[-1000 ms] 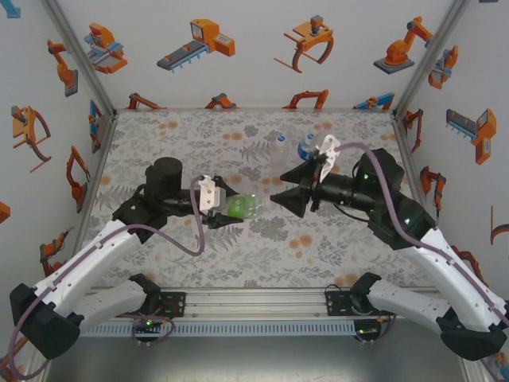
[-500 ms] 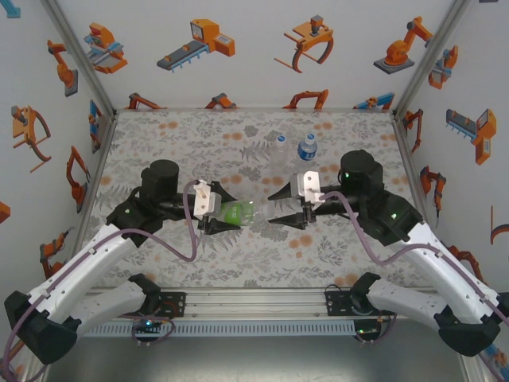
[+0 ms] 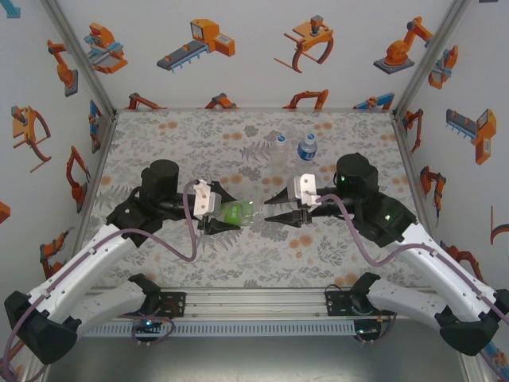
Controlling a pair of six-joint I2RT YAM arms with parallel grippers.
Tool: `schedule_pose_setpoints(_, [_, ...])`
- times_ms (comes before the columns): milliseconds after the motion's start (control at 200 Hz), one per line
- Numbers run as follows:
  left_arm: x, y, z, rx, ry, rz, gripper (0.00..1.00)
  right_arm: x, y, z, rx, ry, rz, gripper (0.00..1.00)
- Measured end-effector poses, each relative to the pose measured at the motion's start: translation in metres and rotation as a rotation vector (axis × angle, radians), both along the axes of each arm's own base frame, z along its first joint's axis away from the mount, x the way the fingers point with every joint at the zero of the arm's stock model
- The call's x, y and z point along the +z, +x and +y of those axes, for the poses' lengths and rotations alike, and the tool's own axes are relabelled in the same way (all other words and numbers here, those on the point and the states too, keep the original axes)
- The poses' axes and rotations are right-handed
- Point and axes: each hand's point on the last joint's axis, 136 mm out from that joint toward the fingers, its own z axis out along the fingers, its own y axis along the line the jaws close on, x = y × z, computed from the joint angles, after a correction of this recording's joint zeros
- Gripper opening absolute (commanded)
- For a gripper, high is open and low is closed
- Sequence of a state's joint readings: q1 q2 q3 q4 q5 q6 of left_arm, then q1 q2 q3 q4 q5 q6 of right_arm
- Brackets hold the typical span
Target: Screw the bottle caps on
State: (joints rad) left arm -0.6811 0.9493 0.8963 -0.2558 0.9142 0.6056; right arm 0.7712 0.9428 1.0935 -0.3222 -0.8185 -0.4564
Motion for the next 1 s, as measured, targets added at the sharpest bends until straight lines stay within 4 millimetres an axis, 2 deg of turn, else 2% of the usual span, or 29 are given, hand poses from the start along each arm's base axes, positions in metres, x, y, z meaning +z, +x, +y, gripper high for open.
schedule_pose_setpoints(125, [-0.001,0.0,0.0,0.001,0.005,0.006,0.0,-0.001,0.003,0.001,-0.03,0.007,0.047,0.17])
schedule_pose_setpoints(225, [-0.003,0.002,0.0,0.01,0.012,0.01,0.0,-0.003,0.01,0.001,-0.09,0.027,0.14,0.09])
schedule_pose_setpoints(280, [-0.005,0.005,-0.001,0.017,0.015,0.013,0.0,-0.005,0.016,0.0,-0.14,0.046,0.213,0.0])
schedule_pose_setpoints(401, [-0.007,0.012,-0.004,0.041,0.013,0.008,0.0,-0.008,0.034,-0.005,-0.291,0.102,0.415,0.0])
schedule_pose_setpoints(581, [-0.005,0.03,-0.012,0.091,-0.01,-0.026,0.0,-0.012,0.071,-0.019,-0.57,0.232,0.842,0.0])
schedule_pose_setpoints(776, [-0.011,0.048,-0.017,0.147,0.002,-0.032,0.0,-0.035,0.103,-0.033,-0.832,0.335,1.274,0.0])
schedule_pose_setpoints(876, [-0.016,0.052,-0.02,0.153,0.01,-0.028,0.0,-0.045,0.109,-0.04,-0.926,0.366,1.409,0.0])
schedule_pose_setpoints(1001, [-0.017,0.054,-0.022,0.157,0.013,-0.029,0.0,-0.049,0.111,-0.044,-0.969,0.393,1.474,0.0])
